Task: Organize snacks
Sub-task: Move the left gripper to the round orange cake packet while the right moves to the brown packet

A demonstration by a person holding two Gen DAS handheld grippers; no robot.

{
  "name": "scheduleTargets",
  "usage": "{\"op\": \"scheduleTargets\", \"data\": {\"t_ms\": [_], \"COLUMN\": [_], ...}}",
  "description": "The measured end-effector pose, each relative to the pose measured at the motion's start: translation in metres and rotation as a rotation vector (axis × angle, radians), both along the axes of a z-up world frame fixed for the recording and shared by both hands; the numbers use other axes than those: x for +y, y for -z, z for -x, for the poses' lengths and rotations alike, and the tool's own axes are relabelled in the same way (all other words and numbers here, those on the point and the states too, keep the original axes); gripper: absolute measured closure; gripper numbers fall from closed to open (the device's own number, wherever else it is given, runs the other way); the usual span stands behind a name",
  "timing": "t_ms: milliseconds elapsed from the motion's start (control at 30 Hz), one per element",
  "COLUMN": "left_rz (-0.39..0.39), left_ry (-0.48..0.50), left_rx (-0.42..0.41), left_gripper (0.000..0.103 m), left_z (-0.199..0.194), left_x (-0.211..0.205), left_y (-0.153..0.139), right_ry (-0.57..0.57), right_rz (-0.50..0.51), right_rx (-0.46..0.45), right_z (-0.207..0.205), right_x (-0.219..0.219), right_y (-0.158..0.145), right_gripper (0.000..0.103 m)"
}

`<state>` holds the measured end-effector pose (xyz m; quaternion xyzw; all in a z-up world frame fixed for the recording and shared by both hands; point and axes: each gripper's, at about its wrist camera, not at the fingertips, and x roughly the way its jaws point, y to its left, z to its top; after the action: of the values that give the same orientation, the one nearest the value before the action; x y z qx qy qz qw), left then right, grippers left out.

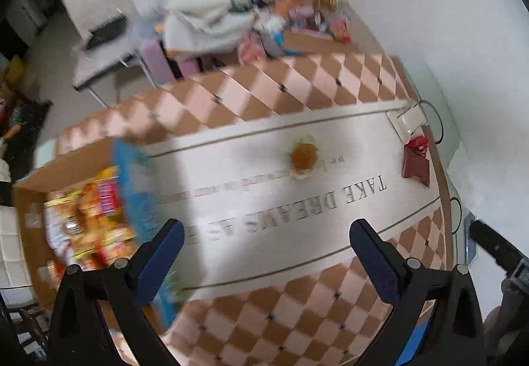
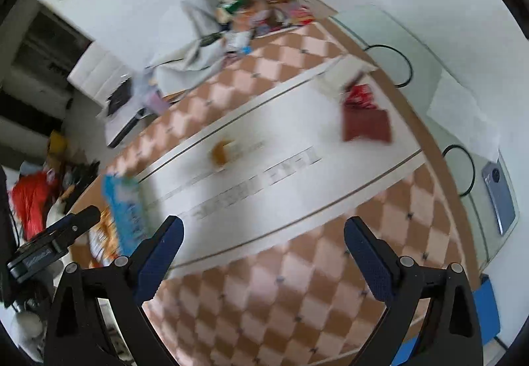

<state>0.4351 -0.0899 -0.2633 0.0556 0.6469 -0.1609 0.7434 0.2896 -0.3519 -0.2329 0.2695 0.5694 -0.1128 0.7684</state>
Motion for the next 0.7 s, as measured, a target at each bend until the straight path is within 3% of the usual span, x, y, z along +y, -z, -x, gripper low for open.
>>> {"op": "scheduleTargets", "data": {"t_ms": [300, 533, 700], "left_rz": [-0.063, -0.107, -0.111], "left_ry": [0.068, 0.07, 0.054], "left_rx": [0.139, 0.203, 0.261], "left_gripper": [0.001, 0.001, 0.001], "left_z": [-0.05, -0.075, -0.083], "left_x": [-0.078, -0.105, -0.112], "left_y": [0.088, 0.135, 0.157], "right_ry": [0.097, 0.096, 0.093], "right_rz": [0.0, -0.041, -0.025], "right_rx": [0.11, 0.264, 0.348], "right_z": [-0.069, -0.106, -0.115], "right_x": [-0.123, -0.158, -0.158], "right_y": [0.091, 0.172, 0.209], "right_gripper": [0.004, 0.004, 0.004]}}
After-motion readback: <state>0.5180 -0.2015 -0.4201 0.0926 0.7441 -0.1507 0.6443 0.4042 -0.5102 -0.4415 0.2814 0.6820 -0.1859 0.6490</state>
